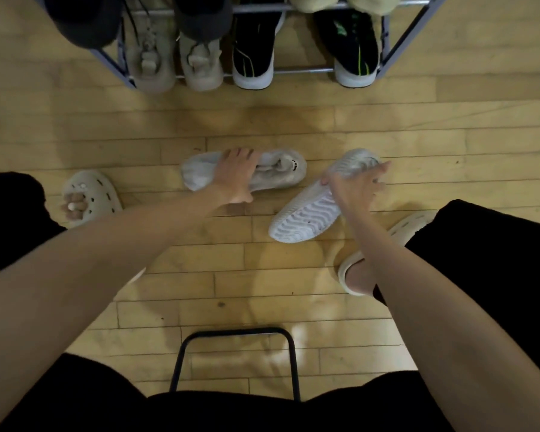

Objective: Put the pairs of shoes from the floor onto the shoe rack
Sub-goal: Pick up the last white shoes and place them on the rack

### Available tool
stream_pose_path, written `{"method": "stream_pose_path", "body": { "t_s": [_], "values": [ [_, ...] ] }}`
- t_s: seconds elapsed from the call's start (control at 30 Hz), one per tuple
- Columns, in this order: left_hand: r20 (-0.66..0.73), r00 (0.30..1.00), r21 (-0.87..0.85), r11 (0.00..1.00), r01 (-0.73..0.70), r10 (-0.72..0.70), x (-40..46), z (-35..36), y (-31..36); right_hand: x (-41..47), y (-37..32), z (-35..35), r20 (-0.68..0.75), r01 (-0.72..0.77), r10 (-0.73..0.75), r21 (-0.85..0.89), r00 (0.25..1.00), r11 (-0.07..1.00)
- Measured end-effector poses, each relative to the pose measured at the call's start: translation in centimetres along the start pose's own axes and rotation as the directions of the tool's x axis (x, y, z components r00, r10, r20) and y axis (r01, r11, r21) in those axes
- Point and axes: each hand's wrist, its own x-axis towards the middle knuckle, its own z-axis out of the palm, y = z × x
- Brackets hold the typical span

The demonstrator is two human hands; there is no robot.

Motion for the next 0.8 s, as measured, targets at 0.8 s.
{"method": "stream_pose_path", "body": {
  "t_s": [0.8],
  "values": [
    [0.364,0.811,-0.896,-0.409,0.171,-0.457,-6.8,-4.0,-6.0,-5.3,-5.4,-0.7,0.51,-0.186,-0.099,0.478,0.854,0.858]
  ]
}}
